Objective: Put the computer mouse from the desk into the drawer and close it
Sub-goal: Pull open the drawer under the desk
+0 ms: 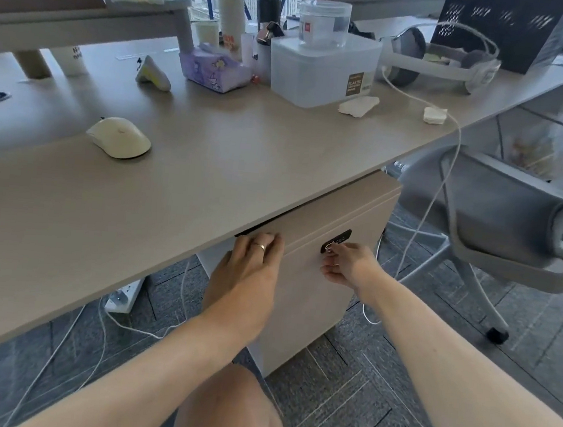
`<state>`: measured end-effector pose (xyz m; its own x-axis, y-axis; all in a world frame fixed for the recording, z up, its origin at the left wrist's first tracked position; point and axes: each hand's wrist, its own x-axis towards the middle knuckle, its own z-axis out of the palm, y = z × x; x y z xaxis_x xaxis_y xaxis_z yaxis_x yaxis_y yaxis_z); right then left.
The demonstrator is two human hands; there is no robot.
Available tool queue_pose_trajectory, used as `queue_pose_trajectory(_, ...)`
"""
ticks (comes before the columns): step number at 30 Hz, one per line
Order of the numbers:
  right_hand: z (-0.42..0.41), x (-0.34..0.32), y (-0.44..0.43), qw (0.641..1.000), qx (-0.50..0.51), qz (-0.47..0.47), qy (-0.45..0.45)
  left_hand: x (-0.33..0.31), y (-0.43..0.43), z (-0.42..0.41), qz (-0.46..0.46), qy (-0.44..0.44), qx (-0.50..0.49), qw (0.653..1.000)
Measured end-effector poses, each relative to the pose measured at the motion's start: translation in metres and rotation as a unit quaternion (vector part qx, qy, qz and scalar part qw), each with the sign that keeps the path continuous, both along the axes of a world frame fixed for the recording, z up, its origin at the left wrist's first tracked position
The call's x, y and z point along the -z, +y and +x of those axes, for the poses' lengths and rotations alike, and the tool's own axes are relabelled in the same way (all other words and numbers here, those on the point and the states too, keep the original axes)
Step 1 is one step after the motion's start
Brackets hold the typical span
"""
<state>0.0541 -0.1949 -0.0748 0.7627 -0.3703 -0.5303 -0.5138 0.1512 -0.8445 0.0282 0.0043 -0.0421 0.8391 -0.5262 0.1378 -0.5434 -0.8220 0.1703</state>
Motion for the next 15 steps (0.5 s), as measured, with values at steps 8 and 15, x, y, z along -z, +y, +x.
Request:
queue_pose_trajectory(8, -0.009, 0.015, -0.001, 0.998, 0.051, -0.017, -0.033, -0.003, -0.001, 0.004, -0.014, -0.004, -0.017, 1.0)
queue_pose_trajectory(15, -0.076, 0.024, -0.021, 0.995, 0.069, -0.037, -0.061, -0.002, -0.003, 0.005, -0.026, -0.011, -0.017, 0.999)
